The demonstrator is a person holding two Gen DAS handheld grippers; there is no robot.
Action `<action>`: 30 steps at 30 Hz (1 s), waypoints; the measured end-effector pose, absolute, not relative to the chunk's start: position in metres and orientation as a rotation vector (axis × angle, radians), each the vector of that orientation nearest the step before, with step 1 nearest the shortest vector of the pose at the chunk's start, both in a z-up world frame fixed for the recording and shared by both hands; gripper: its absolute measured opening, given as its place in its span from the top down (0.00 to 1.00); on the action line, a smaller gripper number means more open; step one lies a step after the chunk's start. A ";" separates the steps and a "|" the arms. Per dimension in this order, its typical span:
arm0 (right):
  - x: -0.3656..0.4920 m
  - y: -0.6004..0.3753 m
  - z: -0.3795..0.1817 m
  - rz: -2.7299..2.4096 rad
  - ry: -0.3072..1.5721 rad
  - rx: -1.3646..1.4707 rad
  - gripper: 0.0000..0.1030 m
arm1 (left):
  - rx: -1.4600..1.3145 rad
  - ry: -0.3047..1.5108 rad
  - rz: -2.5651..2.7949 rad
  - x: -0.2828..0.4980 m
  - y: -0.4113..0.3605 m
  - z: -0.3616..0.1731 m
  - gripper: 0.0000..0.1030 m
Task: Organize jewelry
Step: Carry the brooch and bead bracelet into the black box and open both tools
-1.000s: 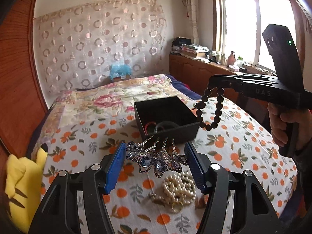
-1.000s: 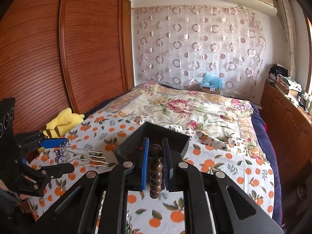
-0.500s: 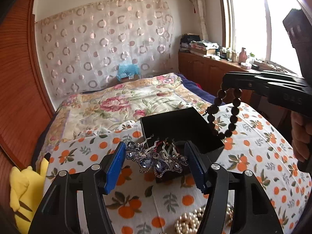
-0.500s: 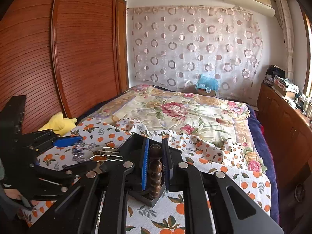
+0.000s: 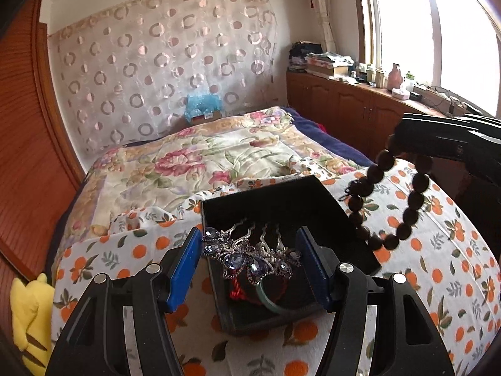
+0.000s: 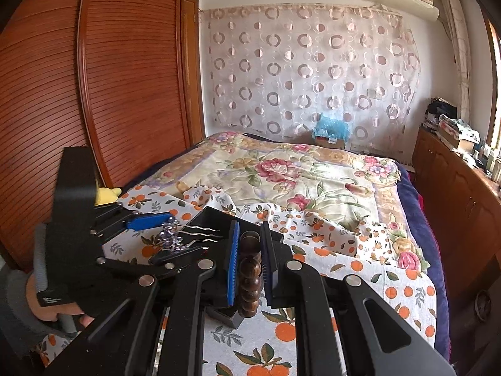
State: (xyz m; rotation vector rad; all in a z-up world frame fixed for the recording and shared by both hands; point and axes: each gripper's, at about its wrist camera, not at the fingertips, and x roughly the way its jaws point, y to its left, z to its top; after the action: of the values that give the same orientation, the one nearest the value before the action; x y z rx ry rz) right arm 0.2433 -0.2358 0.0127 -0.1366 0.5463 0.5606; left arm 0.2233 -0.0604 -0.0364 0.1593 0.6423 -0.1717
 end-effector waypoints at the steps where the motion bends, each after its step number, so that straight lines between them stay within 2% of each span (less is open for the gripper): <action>1: 0.244 -0.237 0.013 0.560 0.546 -0.135 0.86 | 0.161 0.650 -0.176 0.226 -0.061 -0.037 0.37; 10: 0.251 -0.231 0.014 0.580 0.544 -0.115 0.86 | 0.110 0.646 -0.167 0.217 -0.041 -0.031 0.36; 30: 0.275 -0.179 -0.006 0.523 0.571 -0.169 0.85 | 0.076 0.614 -0.166 0.127 0.010 -0.034 0.35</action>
State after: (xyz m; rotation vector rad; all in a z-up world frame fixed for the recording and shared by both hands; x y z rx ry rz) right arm 0.2753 -0.1793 -0.0061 -0.1693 0.5714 0.5229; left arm 0.1270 0.0098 -0.0345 0.0756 0.6145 -0.1664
